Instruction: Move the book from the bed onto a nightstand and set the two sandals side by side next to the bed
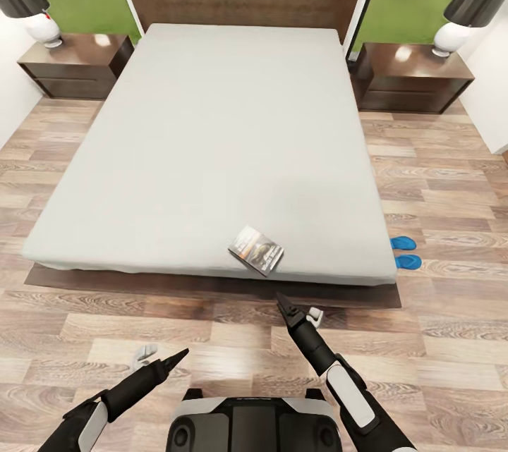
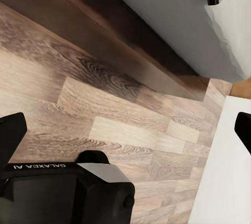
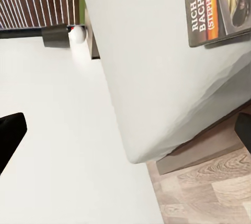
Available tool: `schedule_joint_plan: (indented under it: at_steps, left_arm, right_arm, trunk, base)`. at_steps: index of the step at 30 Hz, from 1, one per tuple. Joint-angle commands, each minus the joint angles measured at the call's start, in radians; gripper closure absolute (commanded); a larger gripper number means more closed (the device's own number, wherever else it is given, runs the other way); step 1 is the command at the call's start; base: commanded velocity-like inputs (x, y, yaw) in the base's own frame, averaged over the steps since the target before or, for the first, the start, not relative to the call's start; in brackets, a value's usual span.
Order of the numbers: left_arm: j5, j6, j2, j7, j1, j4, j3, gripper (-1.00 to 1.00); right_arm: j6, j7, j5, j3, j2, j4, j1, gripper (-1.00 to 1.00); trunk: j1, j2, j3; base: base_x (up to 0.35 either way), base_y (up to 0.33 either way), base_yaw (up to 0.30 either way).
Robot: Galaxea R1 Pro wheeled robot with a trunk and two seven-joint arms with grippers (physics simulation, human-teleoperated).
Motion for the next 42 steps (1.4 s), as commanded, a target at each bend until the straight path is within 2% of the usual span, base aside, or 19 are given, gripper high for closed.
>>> schedule_joint_plan:
  at_steps: [1, 13, 35, 42]
  left_arm:
    - [0.005, 0.010, 0.000, -0.004, 0.000, 0.000, 0.002, -1.00]
    - [0.005, 0.009, -0.001, -0.004, 0.000, 0.000, 0.002, -1.00]
    - [0.005, 0.008, -0.002, -0.004, 0.000, 0.000, 0.001, -1.00]
    - [0.005, 0.009, -0.002, -0.005, 0.000, 0.000, 0.001, -1.00]
  right_arm:
    - [0.009, 0.002, -0.011, 0.001, 0.000, 0.000, 0.000, -1.00]
    - [0.009, 0.002, -0.011, 0.000, -0.003, 0.000, 0.000, -1.00]
    - [0.009, 0.002, -0.011, 0.000, -0.003, 0.000, 0.000, -1.00]
    - [0.009, 0.002, -0.011, 0.000, -0.003, 0.000, 0.000, -1.00]
  trunk:
    - [0.001, -0.001, -0.001]
    - [0.001, -0.001, -0.001]
    - [0.001, -0.001, -0.001]
    - [0.001, -0.001, -0.001]
  base:
    - [0.023, 0.000, 0.000]
    - [0.110, 0.076, 0.000]
    - [0.032, -0.026, 0.000]
    - [0.166, 0.000, 0.000]
